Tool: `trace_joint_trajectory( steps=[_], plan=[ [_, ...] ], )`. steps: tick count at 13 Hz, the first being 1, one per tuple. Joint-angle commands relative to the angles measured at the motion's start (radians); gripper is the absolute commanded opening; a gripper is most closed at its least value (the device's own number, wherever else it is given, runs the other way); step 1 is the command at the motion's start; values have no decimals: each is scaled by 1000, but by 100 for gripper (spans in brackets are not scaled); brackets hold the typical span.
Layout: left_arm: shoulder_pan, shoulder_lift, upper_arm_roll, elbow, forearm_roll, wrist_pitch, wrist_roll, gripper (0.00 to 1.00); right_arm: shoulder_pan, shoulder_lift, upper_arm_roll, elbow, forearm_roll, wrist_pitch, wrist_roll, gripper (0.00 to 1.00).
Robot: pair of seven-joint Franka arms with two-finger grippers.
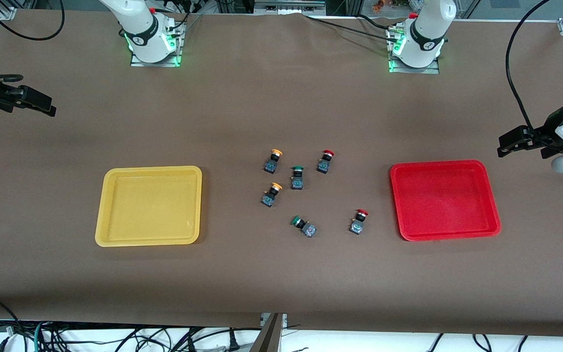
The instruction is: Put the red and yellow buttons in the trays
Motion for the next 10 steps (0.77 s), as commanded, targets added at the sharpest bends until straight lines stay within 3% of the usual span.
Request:
trace_joint_trajectory(
  steps=[1, 10],
  plan=[
    [4, 11, 3, 31, 16, -18, 20, 100, -9, 10, 2, 24, 10, -5, -6, 100],
    [-14, 16, -23, 20, -27, -44, 3, 100, -6, 18, 3, 24, 13, -2, -4, 100]
  ],
)
